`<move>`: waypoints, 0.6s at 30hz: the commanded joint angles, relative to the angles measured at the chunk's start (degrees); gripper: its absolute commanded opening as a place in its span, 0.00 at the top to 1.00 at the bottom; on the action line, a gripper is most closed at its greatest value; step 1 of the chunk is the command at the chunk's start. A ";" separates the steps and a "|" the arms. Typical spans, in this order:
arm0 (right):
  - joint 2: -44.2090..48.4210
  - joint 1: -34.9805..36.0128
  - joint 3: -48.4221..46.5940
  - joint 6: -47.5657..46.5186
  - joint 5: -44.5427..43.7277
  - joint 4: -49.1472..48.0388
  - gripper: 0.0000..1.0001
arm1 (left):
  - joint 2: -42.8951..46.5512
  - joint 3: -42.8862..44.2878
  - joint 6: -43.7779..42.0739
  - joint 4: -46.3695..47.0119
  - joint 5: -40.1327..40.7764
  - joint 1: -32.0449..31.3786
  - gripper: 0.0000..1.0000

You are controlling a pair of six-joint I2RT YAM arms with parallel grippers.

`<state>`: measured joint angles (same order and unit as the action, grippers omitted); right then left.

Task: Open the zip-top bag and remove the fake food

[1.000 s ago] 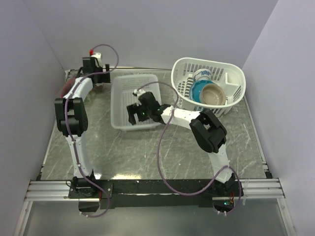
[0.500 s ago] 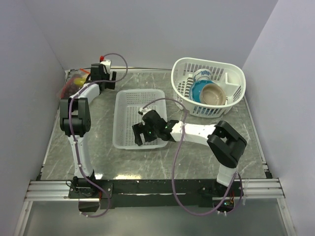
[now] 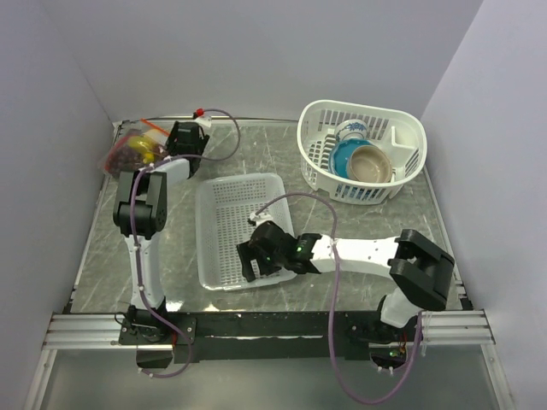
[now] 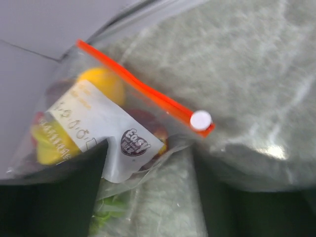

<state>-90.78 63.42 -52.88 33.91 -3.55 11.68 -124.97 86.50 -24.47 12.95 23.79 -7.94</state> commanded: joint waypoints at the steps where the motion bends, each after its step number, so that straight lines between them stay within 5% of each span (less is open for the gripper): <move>1: 5.17 0.83 1.46 2.04 -3.56 -0.17 0.03 | -2.65 1.83 -7.87 10.15 9.16 -1.11 0.50; 2: 6.13 0.83 1.73 2.21 -3.92 -0.26 0.03 | -3.00 2.01 -7.79 9.90 9.43 -1.19 0.65; 4: 7.19 0.74 2.52 2.21 -4.79 -0.34 0.03 | -2.74 2.44 -7.18 8.77 9.34 -1.28 0.78; 5: 7.98 0.83 2.70 2.21 -5.67 -0.17 0.03 | -2.39 2.62 -6.91 8.32 9.17 -1.28 0.98; 18: 5.89 0.04 1.12 -1.56 -14.27 -2.18 0.01 | 10.34 -2.04 -1.82 -0.54 6.63 -1.46 0.99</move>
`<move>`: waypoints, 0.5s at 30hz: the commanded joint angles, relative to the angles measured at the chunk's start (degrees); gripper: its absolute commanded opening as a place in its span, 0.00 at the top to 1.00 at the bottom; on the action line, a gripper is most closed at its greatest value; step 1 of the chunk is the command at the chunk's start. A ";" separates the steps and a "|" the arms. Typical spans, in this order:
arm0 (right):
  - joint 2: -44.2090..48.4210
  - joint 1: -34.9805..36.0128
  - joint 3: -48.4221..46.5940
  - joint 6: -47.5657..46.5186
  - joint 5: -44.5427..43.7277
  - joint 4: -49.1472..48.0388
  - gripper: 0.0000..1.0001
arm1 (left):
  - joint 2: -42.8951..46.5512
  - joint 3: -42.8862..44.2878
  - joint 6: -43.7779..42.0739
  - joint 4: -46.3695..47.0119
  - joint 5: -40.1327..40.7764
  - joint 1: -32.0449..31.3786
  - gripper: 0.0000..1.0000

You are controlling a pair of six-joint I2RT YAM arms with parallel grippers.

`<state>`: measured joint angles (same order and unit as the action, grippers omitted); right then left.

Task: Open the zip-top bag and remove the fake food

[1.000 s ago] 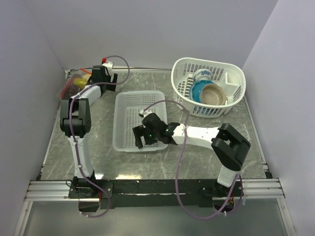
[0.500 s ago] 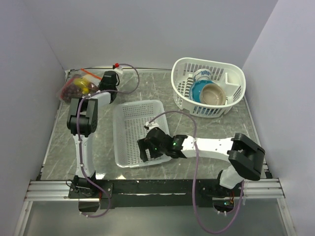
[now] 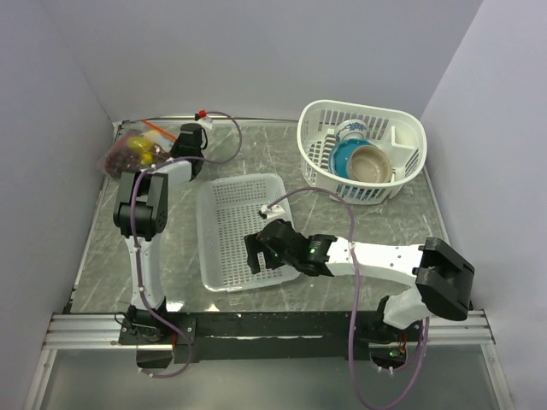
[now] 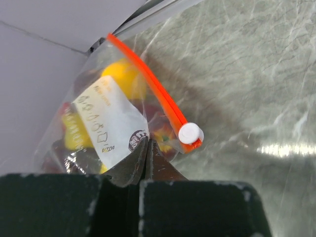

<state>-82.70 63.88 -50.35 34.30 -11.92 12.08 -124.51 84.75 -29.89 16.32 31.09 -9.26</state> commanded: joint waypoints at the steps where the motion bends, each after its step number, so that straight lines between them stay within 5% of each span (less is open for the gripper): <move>1: -4.47 -0.77 -1.77 -2.31 -6.96 -3.37 0.01 | 11.46 -0.72 5.52 -5.49 -2.42 -0.15 0.99; 10: -21.26 -7.71 -8.97 -1.18 -10.57 -8.74 0.01 | 32.73 -1.17 16.35 -31.22 -15.70 -0.15 0.99; 15: -20.32 -10.00 -4.26 5.84 -15.93 -7.60 0.02 | 43.90 -0.29 18.37 -41.26 -23.08 -0.15 0.99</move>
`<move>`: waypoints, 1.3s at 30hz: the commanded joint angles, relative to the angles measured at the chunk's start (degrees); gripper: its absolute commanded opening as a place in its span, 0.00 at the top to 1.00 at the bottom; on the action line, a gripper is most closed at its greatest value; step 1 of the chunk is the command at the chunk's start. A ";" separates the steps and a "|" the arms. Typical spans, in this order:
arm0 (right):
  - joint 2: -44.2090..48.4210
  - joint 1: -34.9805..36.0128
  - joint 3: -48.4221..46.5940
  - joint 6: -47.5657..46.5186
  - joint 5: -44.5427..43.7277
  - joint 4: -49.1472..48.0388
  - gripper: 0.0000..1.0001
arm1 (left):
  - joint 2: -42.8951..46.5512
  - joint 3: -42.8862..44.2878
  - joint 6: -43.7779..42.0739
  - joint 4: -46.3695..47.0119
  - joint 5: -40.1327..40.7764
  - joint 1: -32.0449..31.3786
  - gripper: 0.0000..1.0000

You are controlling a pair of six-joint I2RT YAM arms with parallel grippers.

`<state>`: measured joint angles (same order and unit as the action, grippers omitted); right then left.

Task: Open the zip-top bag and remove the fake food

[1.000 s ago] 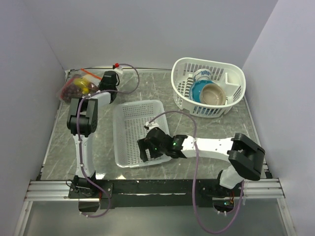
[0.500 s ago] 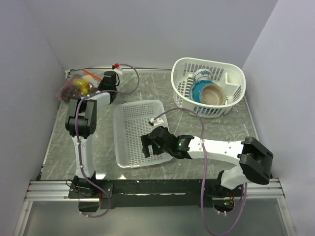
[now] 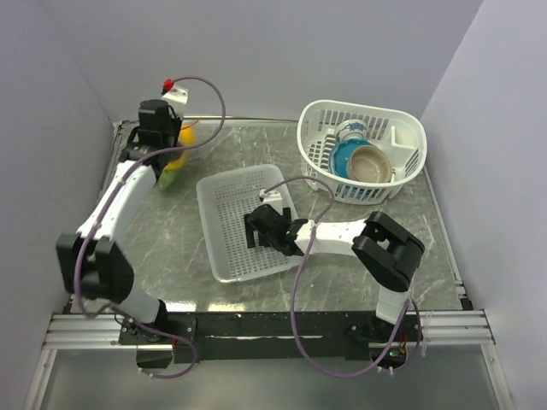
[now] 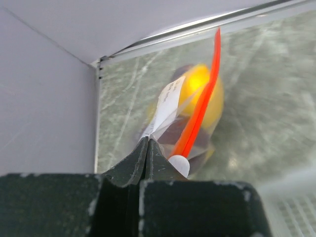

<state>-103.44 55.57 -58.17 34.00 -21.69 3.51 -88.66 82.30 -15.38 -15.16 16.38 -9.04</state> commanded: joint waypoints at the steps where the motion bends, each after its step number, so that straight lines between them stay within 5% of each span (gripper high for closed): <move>1: 2.26 -1.61 4.81 7.30 -7.13 1.32 0.02 | 9.11 2.51 4.12 -11.46 -8.99 -0.37 0.99; 14: 20.37 5.32 24.94 34.27 -18.21 19.77 0.06 | 19.23 7.69 6.24 -28.43 -26.54 -0.37 0.99; 18: 26.35 6.30 24.09 33.43 -20.66 23.20 0.03 | 21.16 8.31 5.01 -30.90 -33.07 -0.37 0.99; 22: 37.57 7.18 17.49 16.50 -22.78 15.86 0.00 | 22.04 10.77 3.52 -35.71 -39.13 -0.37 0.99; 29: 44.38 7.18 11.42 -29.18 -9.35 -16.49 0.00 | 25.02 11.04 -0.61 -43.10 -51.96 -0.37 0.99; 39: 28.57 7.36 -0.80 -47.00 9.29 -23.01 0.06 | 29.42 1.37 -4.22 -45.83 -56.46 -0.37 0.99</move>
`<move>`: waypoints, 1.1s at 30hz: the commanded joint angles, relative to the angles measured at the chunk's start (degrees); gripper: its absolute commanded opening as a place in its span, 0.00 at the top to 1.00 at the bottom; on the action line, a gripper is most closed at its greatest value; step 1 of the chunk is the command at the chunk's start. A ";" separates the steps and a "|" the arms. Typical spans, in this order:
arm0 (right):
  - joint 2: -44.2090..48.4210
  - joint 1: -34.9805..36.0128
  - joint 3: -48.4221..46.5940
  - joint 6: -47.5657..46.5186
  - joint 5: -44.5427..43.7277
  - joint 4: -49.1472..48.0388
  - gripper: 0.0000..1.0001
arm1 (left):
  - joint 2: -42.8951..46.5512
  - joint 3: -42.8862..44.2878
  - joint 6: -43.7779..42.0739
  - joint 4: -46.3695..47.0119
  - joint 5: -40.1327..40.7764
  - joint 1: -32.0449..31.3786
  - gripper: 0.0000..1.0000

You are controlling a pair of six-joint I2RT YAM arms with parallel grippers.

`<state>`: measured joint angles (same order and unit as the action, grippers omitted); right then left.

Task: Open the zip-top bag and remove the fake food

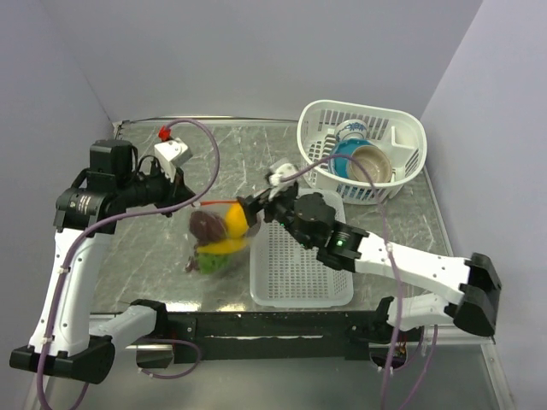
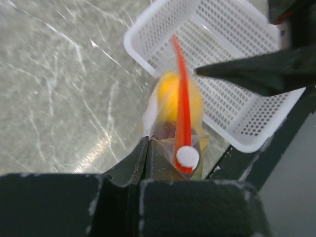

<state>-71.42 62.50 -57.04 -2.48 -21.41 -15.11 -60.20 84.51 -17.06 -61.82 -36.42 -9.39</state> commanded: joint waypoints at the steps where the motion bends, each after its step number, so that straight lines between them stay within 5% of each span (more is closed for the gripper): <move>1: -3.99 0.43 -2.29 -11.22 12.15 -4.57 0.06 | 1.14 -1.10 -2.63 0.83 -3.65 -0.02 0.99; 8: -6.72 0.43 -5.72 -11.49 27.01 0.44 0.09 | 1.93 -3.12 -3.42 1.09 -3.65 -0.10 0.99; 26: -11.72 -2.29 -10.64 -12.55 36.35 2.90 0.37 | 0.62 1.53 -9.66 -8.40 -10.68 -0.02 0.99; 33: -14.71 -2.82 -13.89 -11.58 39.86 6.14 0.72 | -0.52 3.20 -12.03 -12.18 -12.71 -0.02 0.97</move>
<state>-84.88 60.27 -66.35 -14.61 15.31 -9.72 -59.92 85.54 -26.22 -71.09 -45.87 -9.37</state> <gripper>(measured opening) 0.381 0.015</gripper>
